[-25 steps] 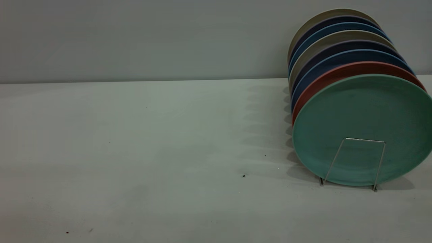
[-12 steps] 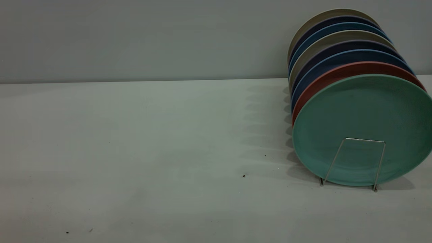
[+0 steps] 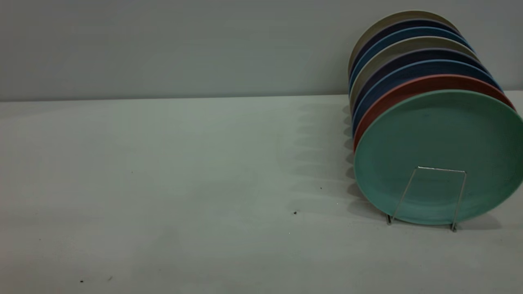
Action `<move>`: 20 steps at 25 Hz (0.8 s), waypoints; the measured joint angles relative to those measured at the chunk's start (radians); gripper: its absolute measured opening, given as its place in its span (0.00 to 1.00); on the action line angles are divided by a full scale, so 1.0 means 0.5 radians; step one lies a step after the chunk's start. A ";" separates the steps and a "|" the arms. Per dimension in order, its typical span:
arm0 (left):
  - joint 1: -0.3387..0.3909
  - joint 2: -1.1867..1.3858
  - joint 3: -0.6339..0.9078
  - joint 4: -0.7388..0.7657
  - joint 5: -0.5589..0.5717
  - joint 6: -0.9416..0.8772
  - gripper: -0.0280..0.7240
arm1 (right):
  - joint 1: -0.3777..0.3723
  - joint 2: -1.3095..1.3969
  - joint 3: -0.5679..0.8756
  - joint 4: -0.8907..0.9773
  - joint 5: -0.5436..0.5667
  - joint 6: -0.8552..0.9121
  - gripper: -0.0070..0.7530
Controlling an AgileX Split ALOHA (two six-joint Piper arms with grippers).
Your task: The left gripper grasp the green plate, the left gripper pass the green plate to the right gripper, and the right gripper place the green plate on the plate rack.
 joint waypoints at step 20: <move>-0.022 -0.764 0.000 -0.002 0.043 -0.008 0.74 | -0.092 -0.001 0.000 0.000 0.000 0.000 0.45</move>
